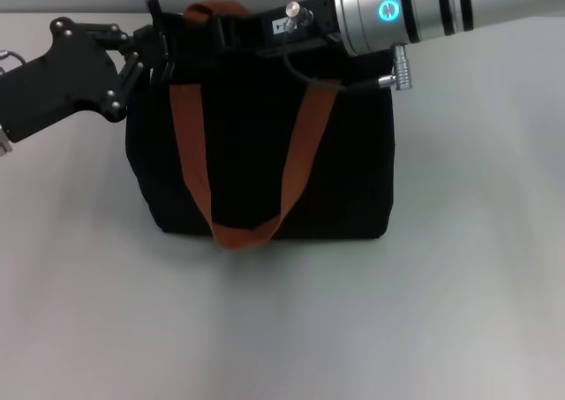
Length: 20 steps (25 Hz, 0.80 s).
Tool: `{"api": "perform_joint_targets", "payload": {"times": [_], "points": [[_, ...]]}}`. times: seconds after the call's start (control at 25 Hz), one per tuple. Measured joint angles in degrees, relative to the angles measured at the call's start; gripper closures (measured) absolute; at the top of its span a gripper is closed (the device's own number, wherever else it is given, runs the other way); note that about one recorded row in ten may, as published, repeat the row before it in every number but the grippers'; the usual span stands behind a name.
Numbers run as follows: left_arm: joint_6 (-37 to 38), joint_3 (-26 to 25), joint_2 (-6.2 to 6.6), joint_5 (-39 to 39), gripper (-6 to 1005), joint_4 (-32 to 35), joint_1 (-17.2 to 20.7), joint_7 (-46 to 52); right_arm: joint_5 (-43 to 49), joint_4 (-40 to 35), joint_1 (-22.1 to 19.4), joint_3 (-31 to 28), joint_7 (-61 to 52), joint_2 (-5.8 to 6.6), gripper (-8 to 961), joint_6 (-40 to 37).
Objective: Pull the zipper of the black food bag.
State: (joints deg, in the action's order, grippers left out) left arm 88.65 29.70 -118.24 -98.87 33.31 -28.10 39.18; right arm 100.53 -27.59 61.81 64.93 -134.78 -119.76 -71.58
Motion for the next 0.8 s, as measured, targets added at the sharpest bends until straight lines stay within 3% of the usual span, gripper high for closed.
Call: {"api": "perform_joint_targets", "payload": {"times": [0.8], "points": [[-2.55, 1.16, 0.18, -0.53, 969, 3.10, -2.54, 10.41, -2.38, 0.12, -0.72, 0.02, 0.94, -0.13, 159, 1.02]]}}
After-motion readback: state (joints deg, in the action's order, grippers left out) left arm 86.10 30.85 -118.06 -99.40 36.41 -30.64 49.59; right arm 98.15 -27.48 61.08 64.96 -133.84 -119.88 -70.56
